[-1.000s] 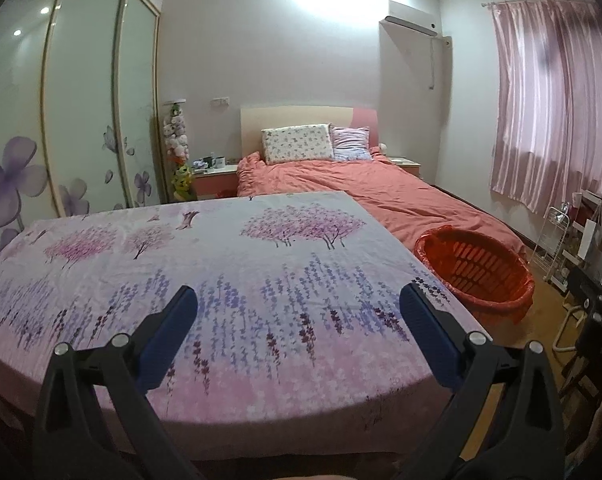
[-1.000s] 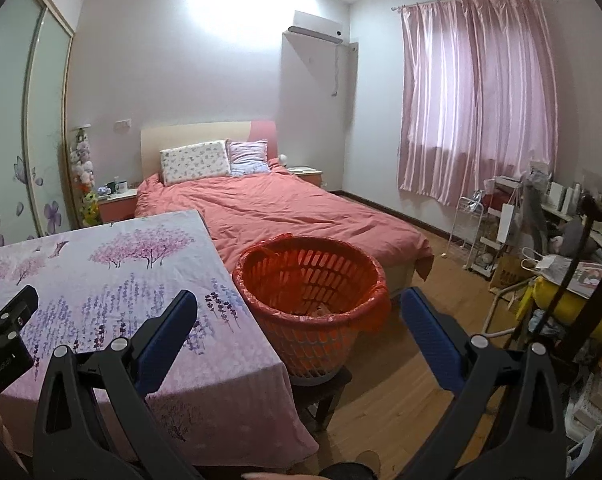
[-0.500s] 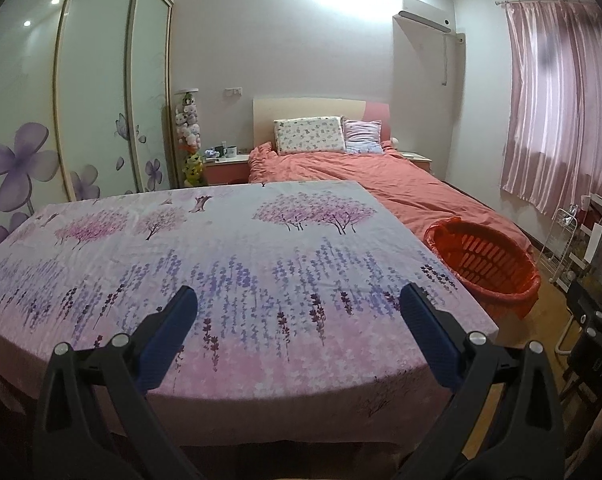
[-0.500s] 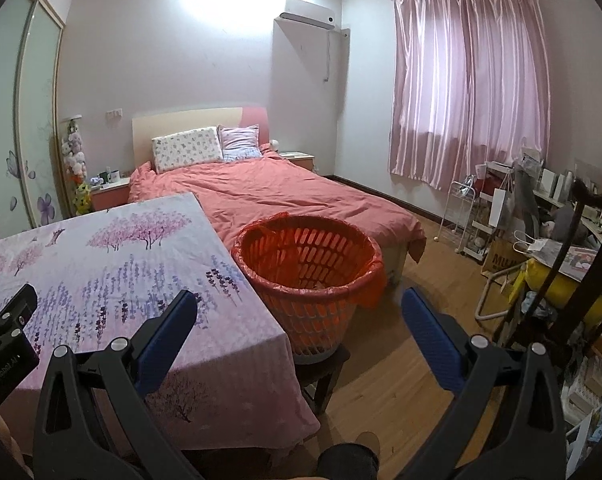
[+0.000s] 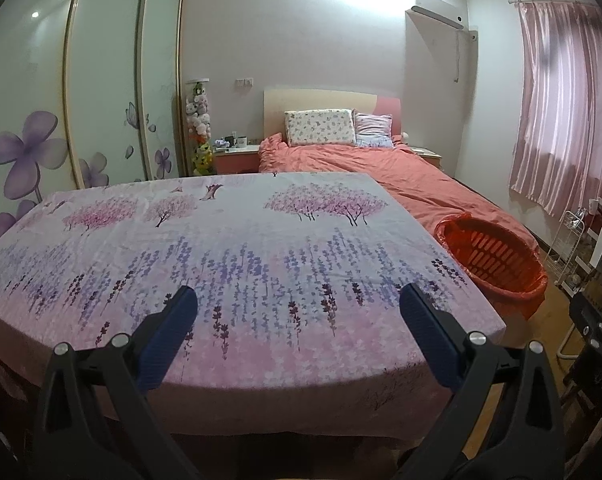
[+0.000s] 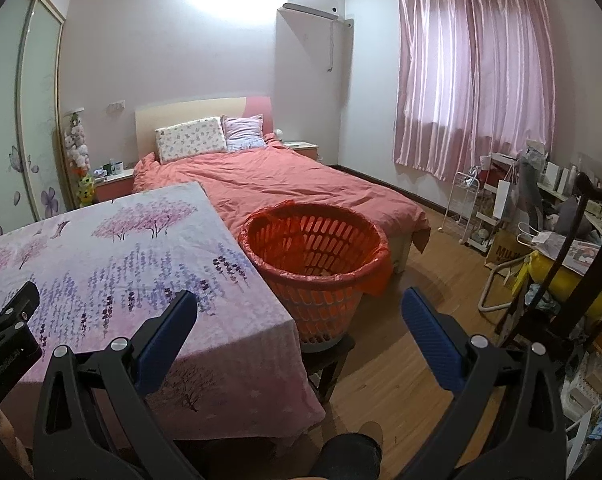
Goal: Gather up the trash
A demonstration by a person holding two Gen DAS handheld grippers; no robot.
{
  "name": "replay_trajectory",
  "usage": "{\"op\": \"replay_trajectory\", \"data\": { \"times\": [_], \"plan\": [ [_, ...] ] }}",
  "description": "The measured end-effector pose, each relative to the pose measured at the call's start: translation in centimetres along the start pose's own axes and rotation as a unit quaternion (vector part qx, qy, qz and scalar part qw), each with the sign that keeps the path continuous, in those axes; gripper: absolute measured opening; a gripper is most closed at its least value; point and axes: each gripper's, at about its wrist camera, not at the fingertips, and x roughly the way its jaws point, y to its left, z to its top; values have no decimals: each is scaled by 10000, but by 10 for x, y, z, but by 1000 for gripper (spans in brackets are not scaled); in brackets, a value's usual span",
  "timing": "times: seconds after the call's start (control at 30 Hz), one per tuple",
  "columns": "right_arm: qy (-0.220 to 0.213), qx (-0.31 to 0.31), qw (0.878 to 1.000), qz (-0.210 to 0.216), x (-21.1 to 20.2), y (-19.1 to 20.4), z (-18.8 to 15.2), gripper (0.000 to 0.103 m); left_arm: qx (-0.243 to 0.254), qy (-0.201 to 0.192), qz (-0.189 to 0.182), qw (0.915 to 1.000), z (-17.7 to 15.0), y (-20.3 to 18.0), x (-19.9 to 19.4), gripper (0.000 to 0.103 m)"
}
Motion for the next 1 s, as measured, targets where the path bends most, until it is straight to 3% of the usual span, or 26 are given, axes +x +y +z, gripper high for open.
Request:
{"op": "replay_trajectory", "data": {
  "times": [0.77, 1.0],
  "plan": [
    [116, 32, 9999, 17, 2, -2, -1, 101, 93, -43, -110, 9999, 0, -7, -5, 99],
    [114, 44, 9999, -2, 1, -3, 0, 101, 191, -128, 40, 9997, 3, -14, -8, 99]
  ]
}}
